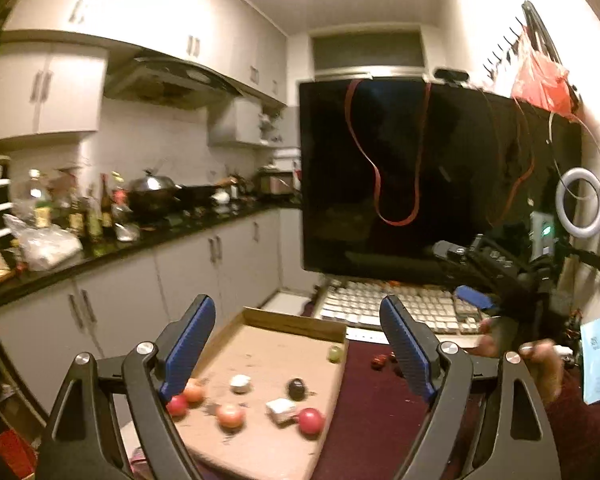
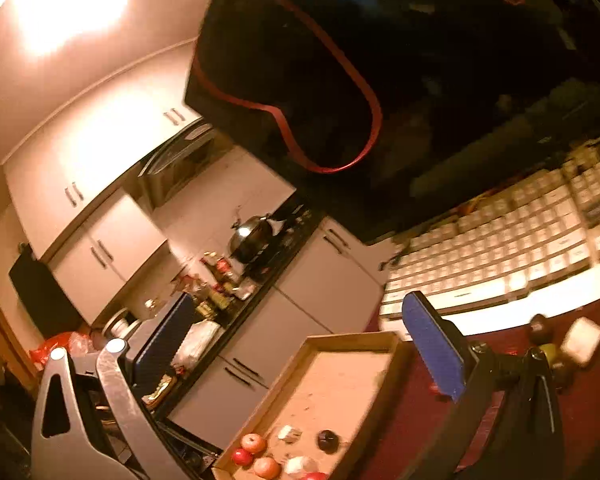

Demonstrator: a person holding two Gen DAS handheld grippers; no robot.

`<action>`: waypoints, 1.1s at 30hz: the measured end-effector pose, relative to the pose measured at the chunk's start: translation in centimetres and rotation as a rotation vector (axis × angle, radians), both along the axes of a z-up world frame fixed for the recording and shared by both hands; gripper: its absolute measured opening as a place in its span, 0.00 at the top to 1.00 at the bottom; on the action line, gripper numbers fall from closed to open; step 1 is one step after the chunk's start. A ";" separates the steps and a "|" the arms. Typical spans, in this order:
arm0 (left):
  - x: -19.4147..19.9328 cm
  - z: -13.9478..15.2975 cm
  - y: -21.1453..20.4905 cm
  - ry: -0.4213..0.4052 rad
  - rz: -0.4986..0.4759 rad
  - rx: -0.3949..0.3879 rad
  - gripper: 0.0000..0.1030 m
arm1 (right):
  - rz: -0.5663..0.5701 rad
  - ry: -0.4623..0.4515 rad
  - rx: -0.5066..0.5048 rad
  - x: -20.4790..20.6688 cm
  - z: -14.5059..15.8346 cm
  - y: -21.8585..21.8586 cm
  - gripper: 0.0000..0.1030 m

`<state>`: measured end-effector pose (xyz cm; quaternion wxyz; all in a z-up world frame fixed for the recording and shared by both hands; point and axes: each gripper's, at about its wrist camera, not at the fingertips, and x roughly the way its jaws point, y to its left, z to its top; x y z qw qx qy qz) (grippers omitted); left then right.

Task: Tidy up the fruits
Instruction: 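Move both tools back over the fruits on the cloth, then close left tool on a dark plum on the cloth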

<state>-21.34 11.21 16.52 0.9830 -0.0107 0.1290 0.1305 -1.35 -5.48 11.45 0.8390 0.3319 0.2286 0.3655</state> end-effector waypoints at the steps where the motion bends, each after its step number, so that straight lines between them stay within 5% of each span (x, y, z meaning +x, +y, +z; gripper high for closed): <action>1: 0.8 -0.3 -0.2 0.015 -0.022 -0.008 0.18 | -0.011 0.004 -0.022 0.0 0.1 -0.7 0.00; 11: 10.7 -5.7 -5.5 0.233 -0.250 -0.096 0.18 | -0.069 0.054 -0.463 2.1 0.5 -12.2 0.00; 16: 14.2 -8.0 -7.4 0.373 -0.254 -0.054 0.18 | -0.037 0.187 -0.401 4.7 -2.8 -16.0 0.01; 19: 14.7 -9.4 -8.0 0.395 -0.271 -0.034 0.18 | 0.028 0.196 -0.380 4.6 -4.7 -15.2 0.11; 24: 15.3 -11.7 -7.3 0.462 -0.284 -0.033 0.19 | 0.152 0.181 -0.517 4.0 -6.8 -11.5 0.26; 27: 16.1 -12.1 -6.7 0.492 -0.294 -0.071 0.32 | 0.186 0.181 -0.539 4.1 -7.6 -10.2 0.29; 31: 17.4 -12.1 -7.3 0.516 -0.283 -0.009 0.40 | 0.184 0.207 -0.575 4.7 -8.0 -8.9 0.37; 33: 18.6 -12.4 -6.6 0.561 -0.289 -0.055 0.44 | 0.176 0.241 -0.609 5.3 -8.3 -8.2 0.40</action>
